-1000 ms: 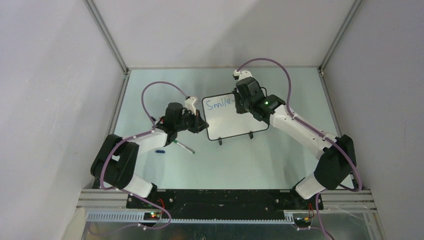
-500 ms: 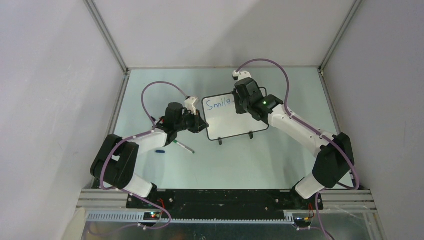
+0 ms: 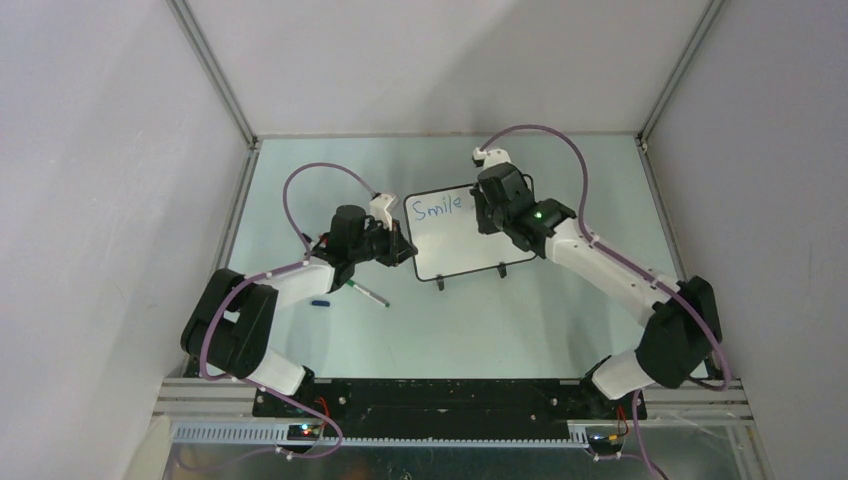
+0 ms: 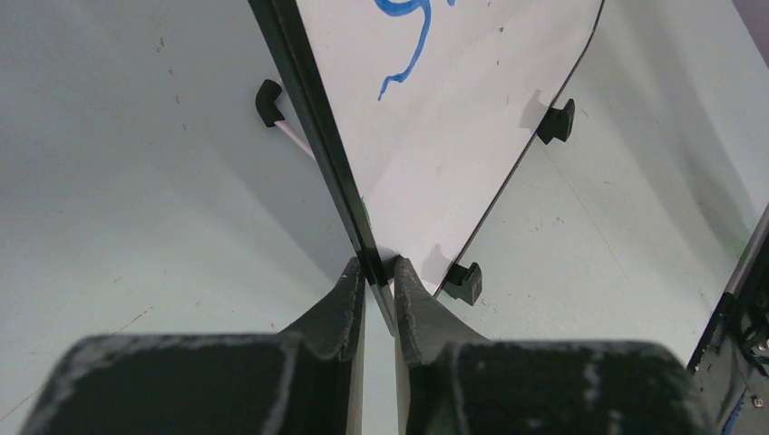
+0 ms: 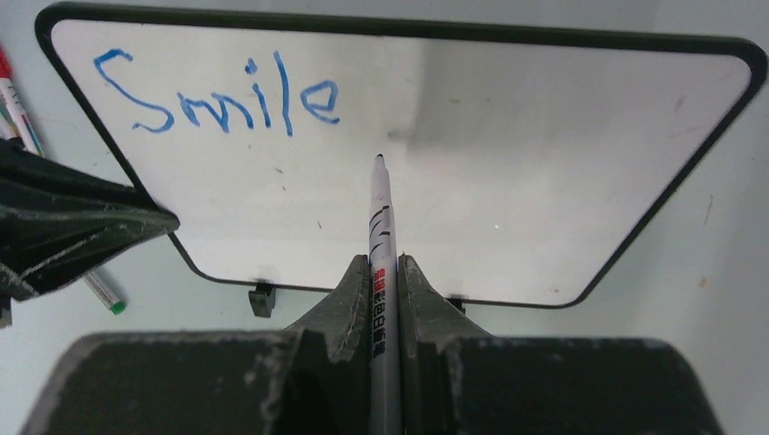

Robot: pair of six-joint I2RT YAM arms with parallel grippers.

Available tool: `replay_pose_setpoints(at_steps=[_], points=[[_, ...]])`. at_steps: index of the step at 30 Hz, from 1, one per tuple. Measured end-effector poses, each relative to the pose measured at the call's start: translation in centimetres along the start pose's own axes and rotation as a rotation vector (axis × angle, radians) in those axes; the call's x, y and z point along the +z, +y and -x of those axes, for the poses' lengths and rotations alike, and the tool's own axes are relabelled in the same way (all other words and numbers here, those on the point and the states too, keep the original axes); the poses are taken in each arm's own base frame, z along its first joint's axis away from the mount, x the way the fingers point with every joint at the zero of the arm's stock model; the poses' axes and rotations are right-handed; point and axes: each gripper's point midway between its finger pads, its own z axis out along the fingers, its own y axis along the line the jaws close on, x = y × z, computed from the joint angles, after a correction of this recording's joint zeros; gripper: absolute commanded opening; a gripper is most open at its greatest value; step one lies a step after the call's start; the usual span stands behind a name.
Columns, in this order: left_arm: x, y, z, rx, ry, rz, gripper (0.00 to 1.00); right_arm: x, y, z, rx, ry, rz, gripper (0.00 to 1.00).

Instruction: Write a sentence on the whiteboard

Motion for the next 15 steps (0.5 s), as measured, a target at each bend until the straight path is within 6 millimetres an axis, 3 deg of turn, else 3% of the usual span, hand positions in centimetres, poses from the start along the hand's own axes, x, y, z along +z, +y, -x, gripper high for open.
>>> replay_pose_setpoints(at_steps=[7, 15], points=[[0.0, 0.0, 0.0, 0.0, 0.001, 0.0, 0.03, -3.1, -0.7, -0.1, 0.02, -0.104, 0.025, 0.0], [0.0, 0.0, 0.0, 0.001, 0.0, 0.006, 0.1, -3.8, -1.1, -2.2, 0.02, -0.163, 0.031, 0.0]])
